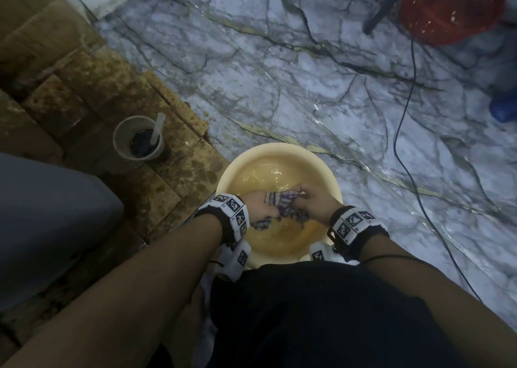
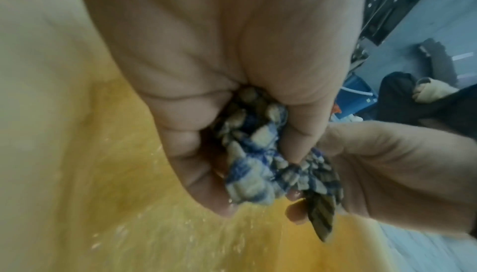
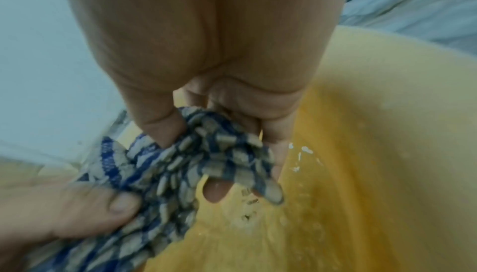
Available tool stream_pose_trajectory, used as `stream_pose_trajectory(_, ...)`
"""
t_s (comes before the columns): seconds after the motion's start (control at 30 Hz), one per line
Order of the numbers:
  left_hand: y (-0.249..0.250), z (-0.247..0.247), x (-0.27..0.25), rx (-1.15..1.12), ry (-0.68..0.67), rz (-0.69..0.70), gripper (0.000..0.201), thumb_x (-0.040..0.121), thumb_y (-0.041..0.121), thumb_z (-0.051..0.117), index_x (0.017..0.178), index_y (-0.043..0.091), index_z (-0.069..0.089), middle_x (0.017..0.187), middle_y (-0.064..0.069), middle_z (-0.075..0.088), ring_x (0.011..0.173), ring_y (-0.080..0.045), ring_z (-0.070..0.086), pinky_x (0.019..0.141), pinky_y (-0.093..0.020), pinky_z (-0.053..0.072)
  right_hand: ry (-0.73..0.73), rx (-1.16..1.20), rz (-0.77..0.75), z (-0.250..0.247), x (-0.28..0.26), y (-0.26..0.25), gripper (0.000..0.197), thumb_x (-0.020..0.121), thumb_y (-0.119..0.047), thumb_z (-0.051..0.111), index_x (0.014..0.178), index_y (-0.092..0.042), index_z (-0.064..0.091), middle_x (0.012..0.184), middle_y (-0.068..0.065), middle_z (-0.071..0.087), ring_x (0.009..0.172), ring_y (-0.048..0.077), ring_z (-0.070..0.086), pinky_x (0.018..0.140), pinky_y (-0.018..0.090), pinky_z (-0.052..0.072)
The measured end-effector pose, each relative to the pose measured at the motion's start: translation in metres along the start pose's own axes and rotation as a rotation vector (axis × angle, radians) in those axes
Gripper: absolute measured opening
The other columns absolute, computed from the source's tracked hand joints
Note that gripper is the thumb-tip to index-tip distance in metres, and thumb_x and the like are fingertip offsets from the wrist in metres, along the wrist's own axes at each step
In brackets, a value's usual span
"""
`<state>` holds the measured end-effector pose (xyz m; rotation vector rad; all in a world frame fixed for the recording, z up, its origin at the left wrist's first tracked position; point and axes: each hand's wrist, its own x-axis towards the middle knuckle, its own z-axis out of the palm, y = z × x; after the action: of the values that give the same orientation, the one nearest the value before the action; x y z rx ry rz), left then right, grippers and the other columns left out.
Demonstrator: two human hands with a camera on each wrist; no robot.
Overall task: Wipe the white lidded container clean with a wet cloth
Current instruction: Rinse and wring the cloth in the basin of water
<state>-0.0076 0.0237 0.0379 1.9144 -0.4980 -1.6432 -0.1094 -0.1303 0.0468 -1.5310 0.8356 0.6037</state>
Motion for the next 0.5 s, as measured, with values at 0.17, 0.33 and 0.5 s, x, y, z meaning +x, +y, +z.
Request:
stream_pose_trajectory(0.17,0.002,-0.014,-0.006,-0.001,0.058,-0.015,0.026,0.089,0.039,0.064,0.104,0.017,0.069,0.105,-0.007,0.071,0.095,-0.022,0.064,0.091,-0.037,0.05,0.116,0.213,-0.069,0.008,-0.001,-0.007,0.008,0.094,-0.005,0.056,0.092,-0.012,0.055,0.084,0.016,0.068,0.062,0.025,0.065,0.047,0.03,0.052)
stream_pose_trajectory(0.33,0.005,-0.01,-0.006,-0.443,0.013,-0.093,0.004,0.093,0.021,0.061,0.095,0.018,0.058,0.095,-0.011,0.063,0.079,-0.025,0.062,0.069,-0.039,0.059,0.176,0.4,-0.111,0.022,0.001,-0.011,0.015,0.094,0.003,0.047,0.093,-0.01,0.054,0.092,0.018,0.067,0.077,0.034,0.065,0.074,0.051,0.054)
stream_pose_trajectory(0.5,0.002,-0.009,-0.003,-0.534,0.124,-0.036,0.015,0.091,0.03,0.064,0.087,0.016,0.061,0.063,-0.004,0.051,0.045,-0.014,0.042,0.047,-0.021,0.037,0.283,0.309,-0.206,0.029,-0.002,-0.012,0.014,0.093,-0.001,0.053,0.095,-0.013,0.06,0.086,0.013,0.069,0.069,0.027,0.064,0.049,0.028,0.049)
